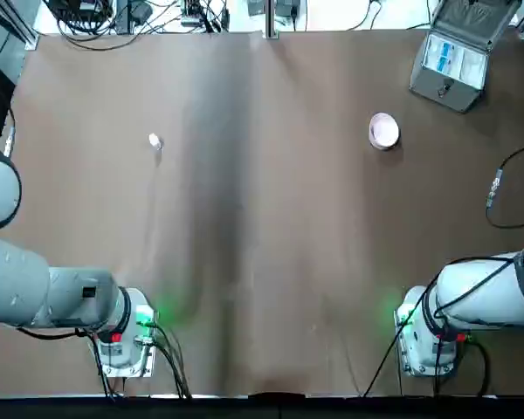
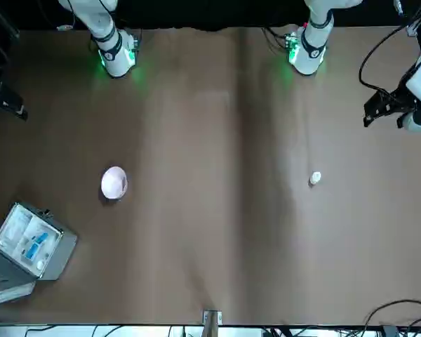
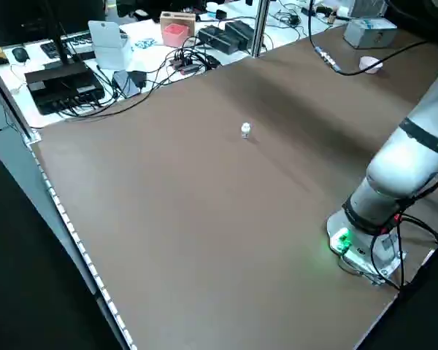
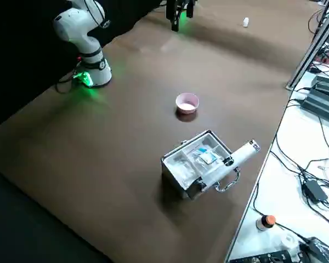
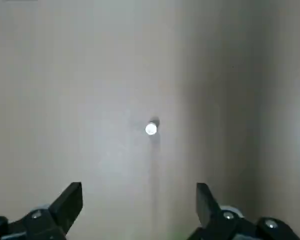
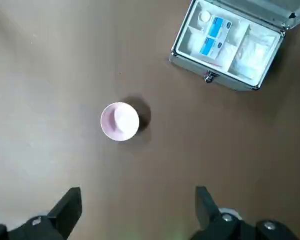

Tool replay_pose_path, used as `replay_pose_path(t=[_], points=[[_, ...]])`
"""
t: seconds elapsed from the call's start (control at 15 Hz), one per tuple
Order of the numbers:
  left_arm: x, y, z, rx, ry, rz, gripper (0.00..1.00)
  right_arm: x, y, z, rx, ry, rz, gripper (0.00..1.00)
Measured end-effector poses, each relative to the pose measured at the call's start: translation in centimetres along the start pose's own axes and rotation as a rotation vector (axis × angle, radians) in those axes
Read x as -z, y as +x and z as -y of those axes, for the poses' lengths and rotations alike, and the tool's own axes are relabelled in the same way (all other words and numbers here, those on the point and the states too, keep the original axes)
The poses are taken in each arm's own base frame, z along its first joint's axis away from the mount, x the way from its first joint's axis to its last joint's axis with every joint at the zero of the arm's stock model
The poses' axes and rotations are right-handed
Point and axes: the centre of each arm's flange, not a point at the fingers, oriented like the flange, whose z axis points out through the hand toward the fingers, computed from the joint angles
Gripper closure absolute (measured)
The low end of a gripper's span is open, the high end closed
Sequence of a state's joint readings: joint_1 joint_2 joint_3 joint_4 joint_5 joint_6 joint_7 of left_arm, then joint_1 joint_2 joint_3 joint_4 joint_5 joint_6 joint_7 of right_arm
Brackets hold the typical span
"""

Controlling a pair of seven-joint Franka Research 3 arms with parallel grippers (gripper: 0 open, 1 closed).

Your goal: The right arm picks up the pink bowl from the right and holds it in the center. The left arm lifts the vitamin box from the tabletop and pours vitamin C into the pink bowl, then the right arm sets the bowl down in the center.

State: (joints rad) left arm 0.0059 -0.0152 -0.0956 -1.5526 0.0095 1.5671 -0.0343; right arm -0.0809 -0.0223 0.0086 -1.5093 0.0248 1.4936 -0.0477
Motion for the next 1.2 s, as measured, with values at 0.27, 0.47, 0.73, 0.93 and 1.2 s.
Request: replay_pose_path(t=[0.27, 0.47, 0.73, 0.93, 1.2], points=[[0.0, 0.0, 0.1, 0.006, 0.000, 0.003, 0.00, 0.0, 0.0, 0.0, 0.000, 0.000, 0.000, 0.00], [-0.4, 0.2, 0.4, 0.010, 0.000, 0.009, 0.00, -0.2, 0.0, 0.0, 0.000, 0.000, 0.006, 0.00], [-2.9, 1.4, 1.4, 0.021, -0.002, 0.052, 0.00, -2.6, 0.3, 0.1, -0.017, 0.002, 0.053, 0.00], [-6.0, 3.1, 4.3, -0.034, -0.012, 0.085, 0.00, -7.4, 1.4, 0.5, -0.013, 0.004, 0.093, 0.00], [-9.3, 4.4, 11.1, -0.187, -0.053, 0.111, 0.00, -17.9, 3.6, 3.0, -0.029, 0.000, 0.156, 0.01]])
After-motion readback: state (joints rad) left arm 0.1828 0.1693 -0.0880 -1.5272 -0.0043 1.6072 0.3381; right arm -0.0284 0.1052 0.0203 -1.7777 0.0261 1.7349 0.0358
